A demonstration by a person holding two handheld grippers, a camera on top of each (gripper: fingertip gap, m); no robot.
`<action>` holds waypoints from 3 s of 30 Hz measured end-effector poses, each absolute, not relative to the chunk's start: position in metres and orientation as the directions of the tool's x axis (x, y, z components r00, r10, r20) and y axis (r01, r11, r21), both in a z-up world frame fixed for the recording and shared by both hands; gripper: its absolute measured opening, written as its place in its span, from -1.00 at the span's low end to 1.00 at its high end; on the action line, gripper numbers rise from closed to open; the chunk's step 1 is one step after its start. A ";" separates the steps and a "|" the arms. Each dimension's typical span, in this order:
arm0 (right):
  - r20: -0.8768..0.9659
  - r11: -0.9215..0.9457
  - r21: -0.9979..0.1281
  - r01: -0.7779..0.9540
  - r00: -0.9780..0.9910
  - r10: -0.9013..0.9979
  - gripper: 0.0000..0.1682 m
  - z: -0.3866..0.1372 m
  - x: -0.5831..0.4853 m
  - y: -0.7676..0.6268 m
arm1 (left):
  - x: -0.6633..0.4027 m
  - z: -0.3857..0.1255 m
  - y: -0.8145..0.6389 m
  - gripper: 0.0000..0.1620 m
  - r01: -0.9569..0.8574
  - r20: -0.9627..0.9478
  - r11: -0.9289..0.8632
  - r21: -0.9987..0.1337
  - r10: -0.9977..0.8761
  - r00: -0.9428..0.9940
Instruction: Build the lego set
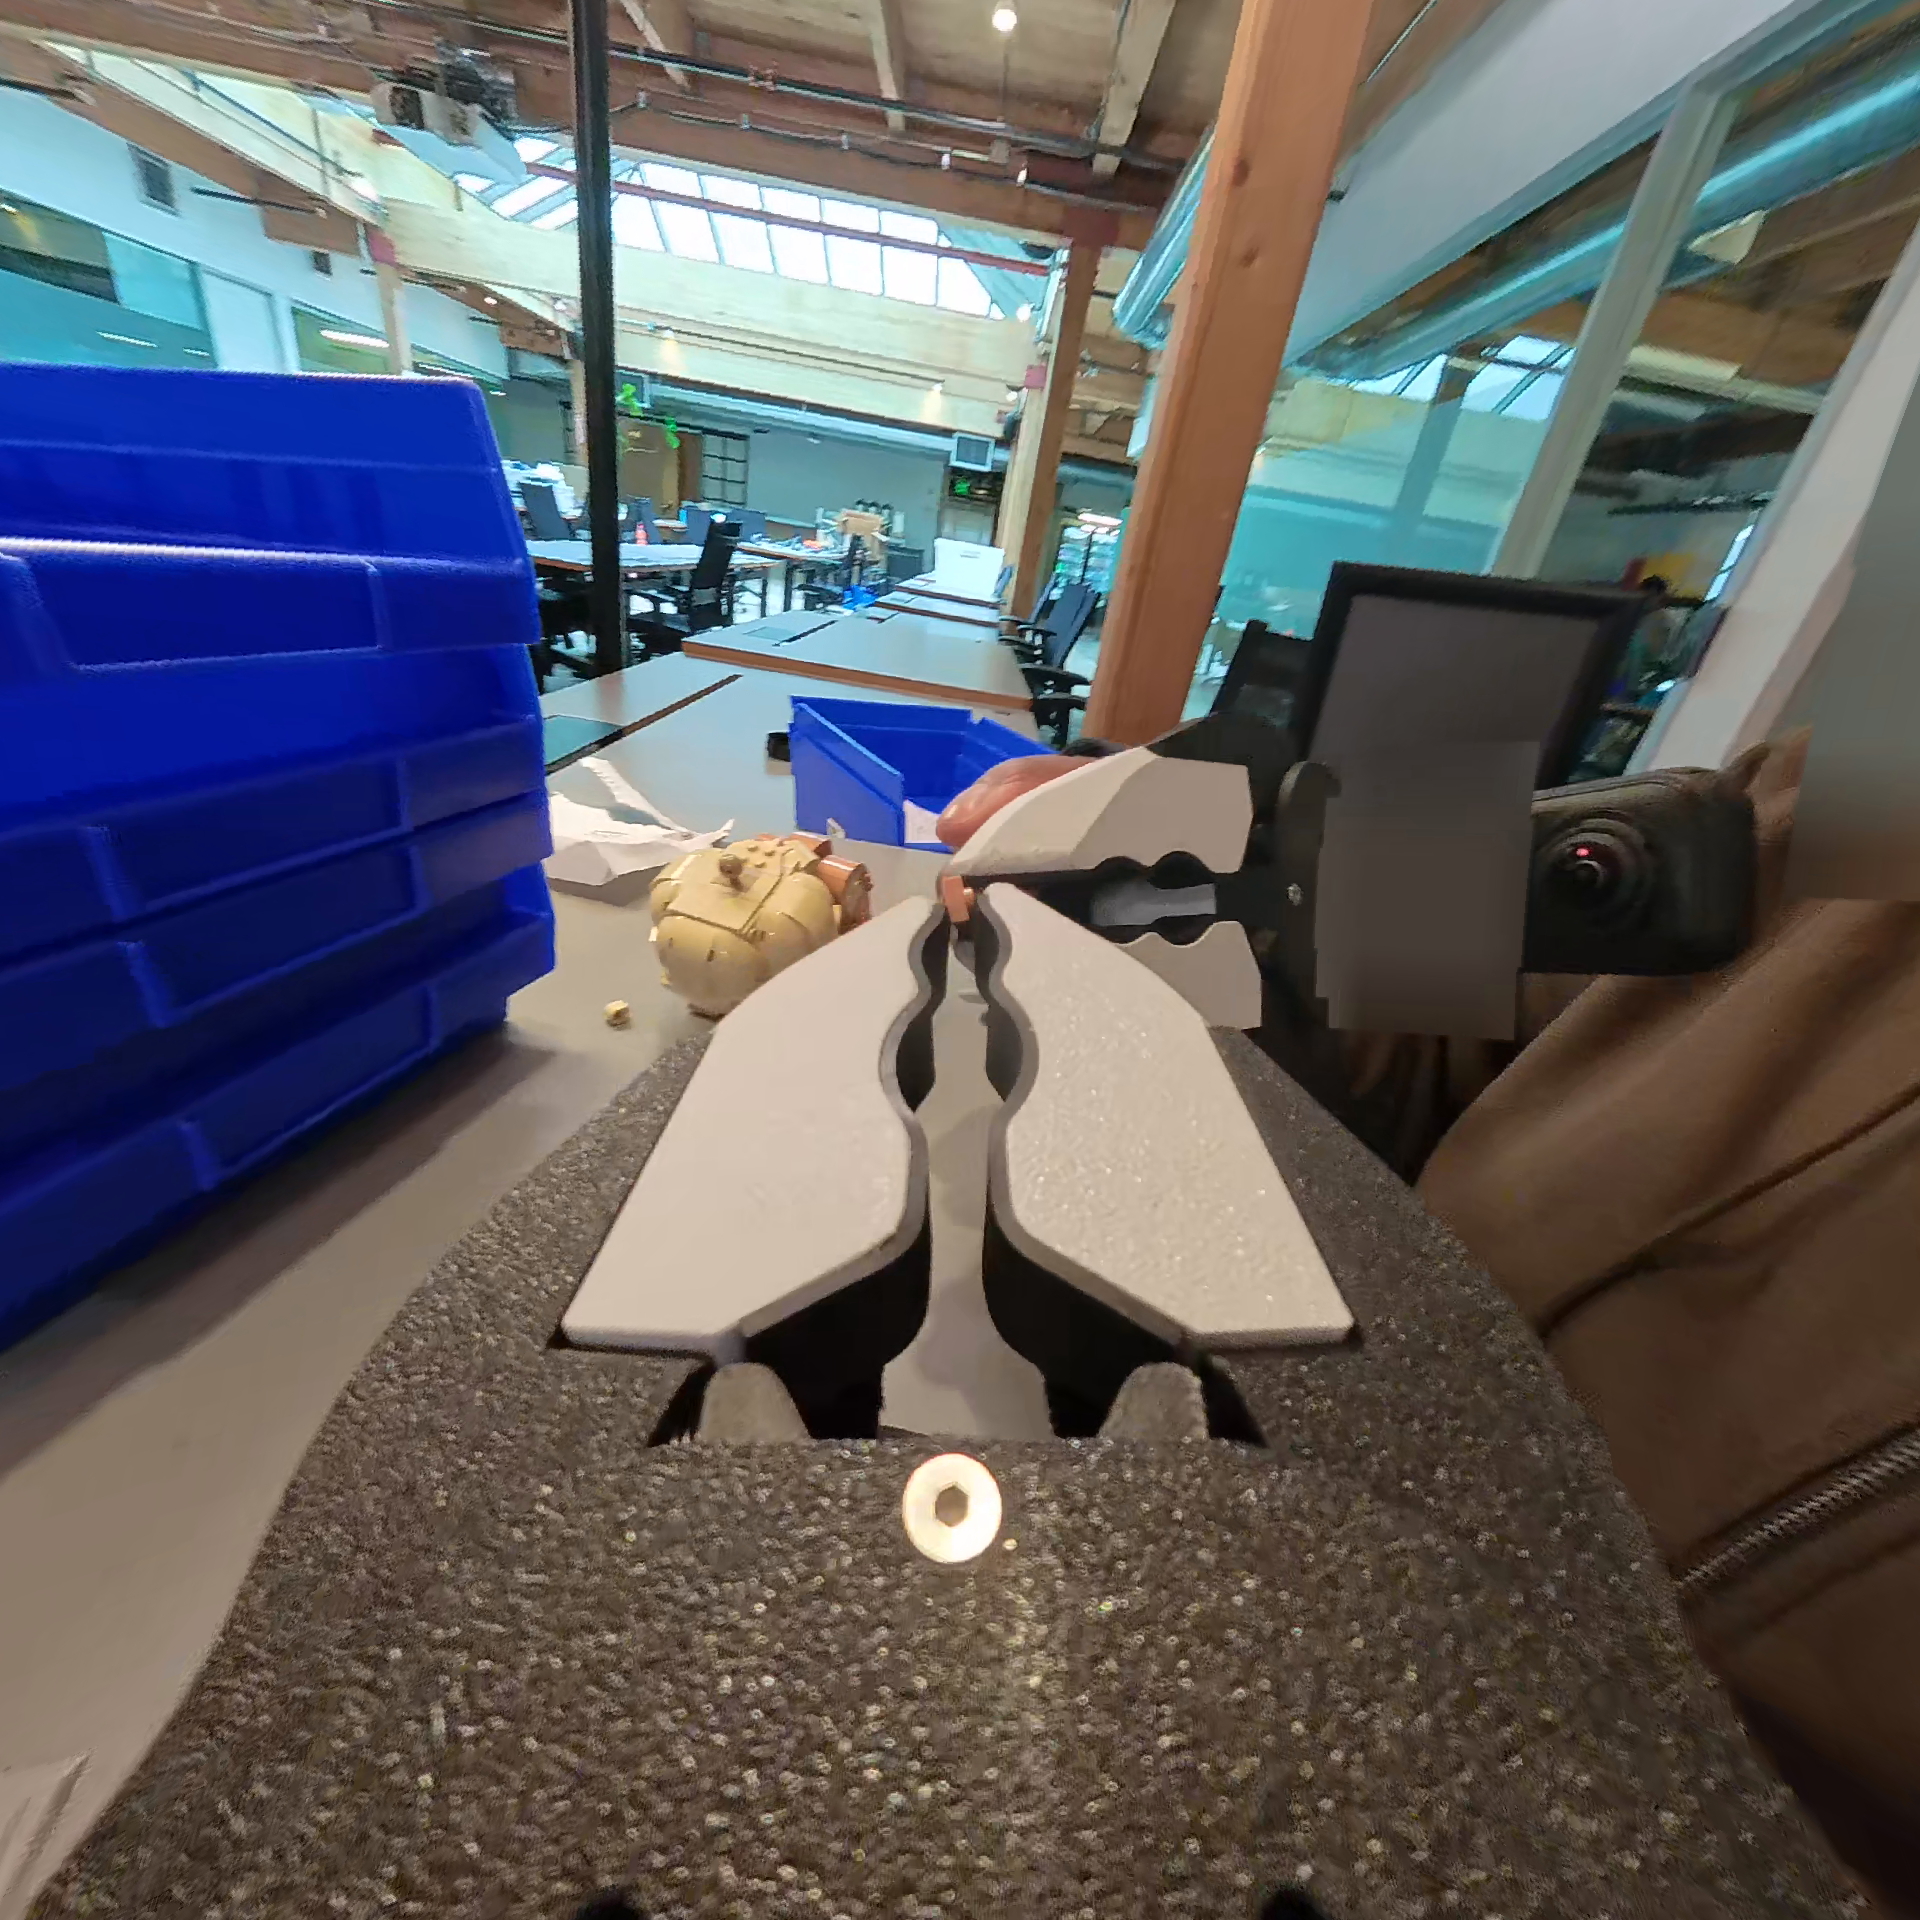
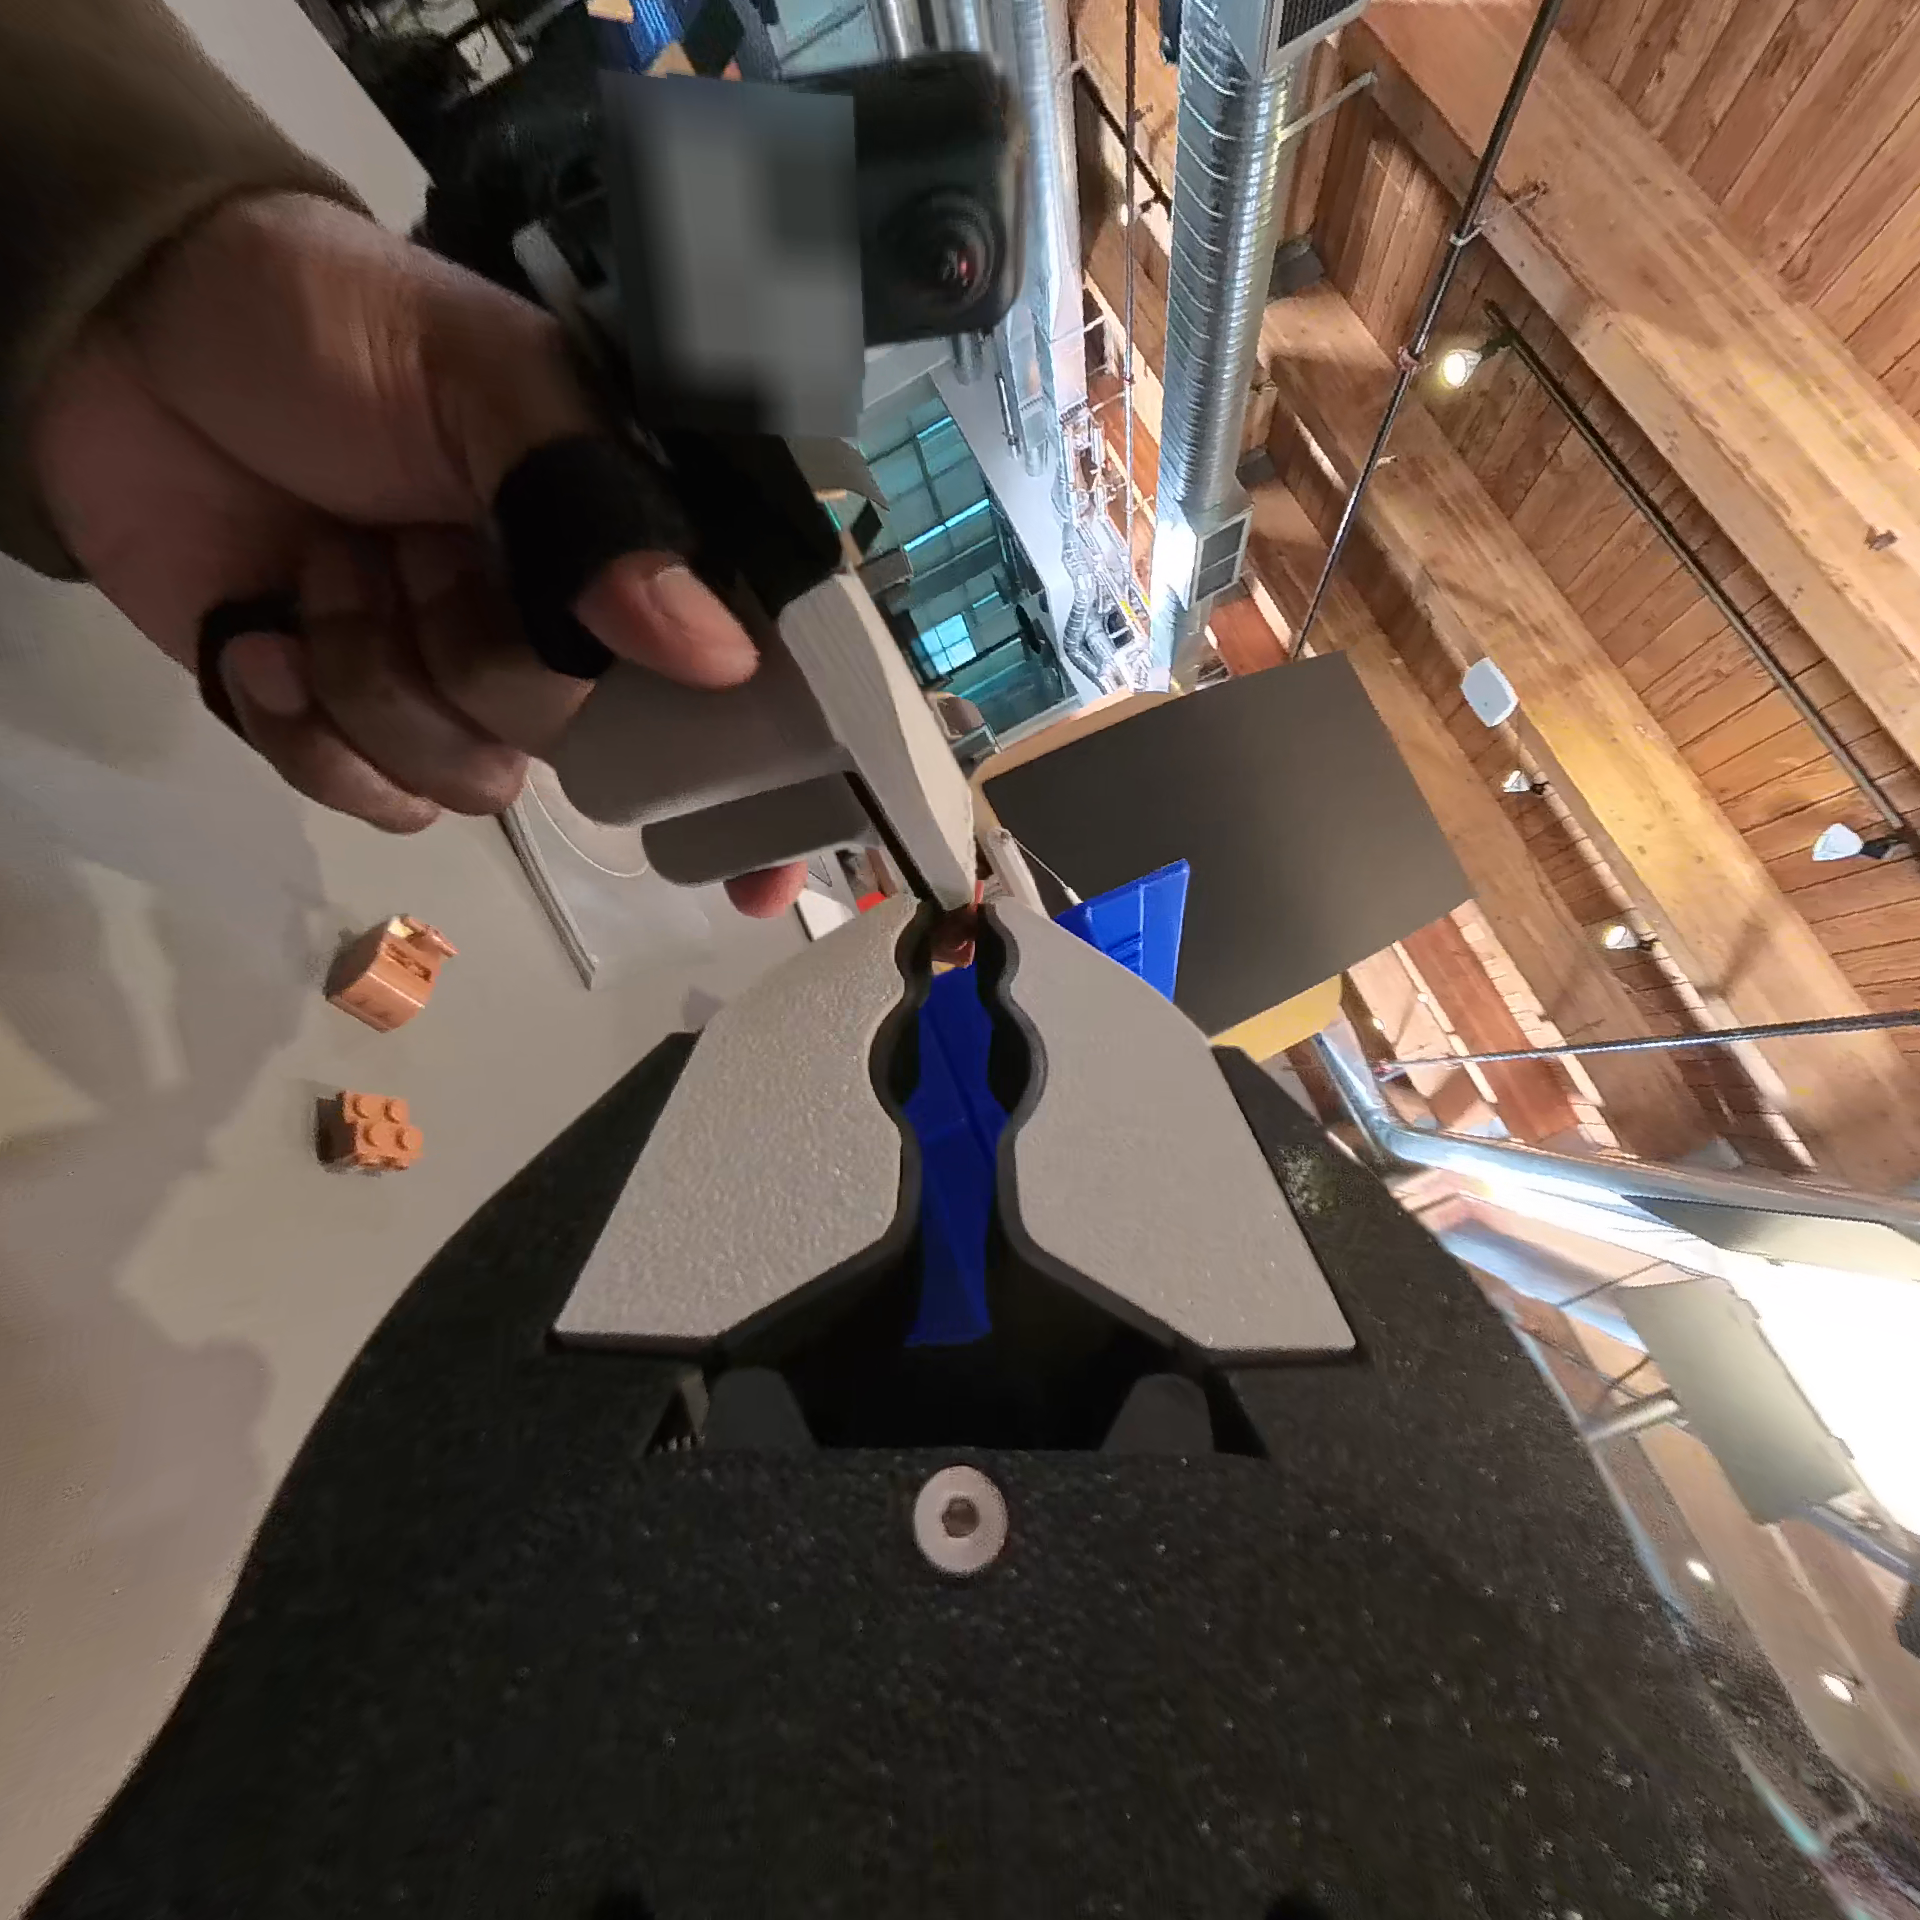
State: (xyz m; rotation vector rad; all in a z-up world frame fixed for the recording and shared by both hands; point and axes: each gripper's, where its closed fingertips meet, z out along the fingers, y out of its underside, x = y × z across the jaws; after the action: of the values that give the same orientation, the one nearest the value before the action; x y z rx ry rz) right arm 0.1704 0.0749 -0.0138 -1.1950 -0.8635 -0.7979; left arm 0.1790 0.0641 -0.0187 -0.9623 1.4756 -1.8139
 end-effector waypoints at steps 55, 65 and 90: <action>0.445 0.322 -0.894 0.311 0.684 0.578 -0.91 -0.015 0.140 0.047 | 0.147 -0.021 0.037 -0.96 0.170 -0.237 0.165 -0.971 -0.682 -0.692; 0.300 0.246 -0.953 0.177 0.677 0.672 -0.92 -0.016 0.140 0.047 | 0.147 -0.022 0.038 -0.97 0.187 -0.287 0.219 -0.958 -0.686 -0.669; 0.884 0.247 -0.440 0.863 0.465 -0.047 -0.79 -0.023 0.165 0.070 | 0.164 -0.020 0.051 -0.96 0.200 -0.462 0.417 -0.887 -0.784 -0.415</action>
State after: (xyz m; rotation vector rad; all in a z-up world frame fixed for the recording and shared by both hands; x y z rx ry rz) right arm 0.1648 0.0705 -0.0232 -1.1561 -0.8880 -0.7468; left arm 0.1641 0.0511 -0.0201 -0.5200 1.6460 -1.2005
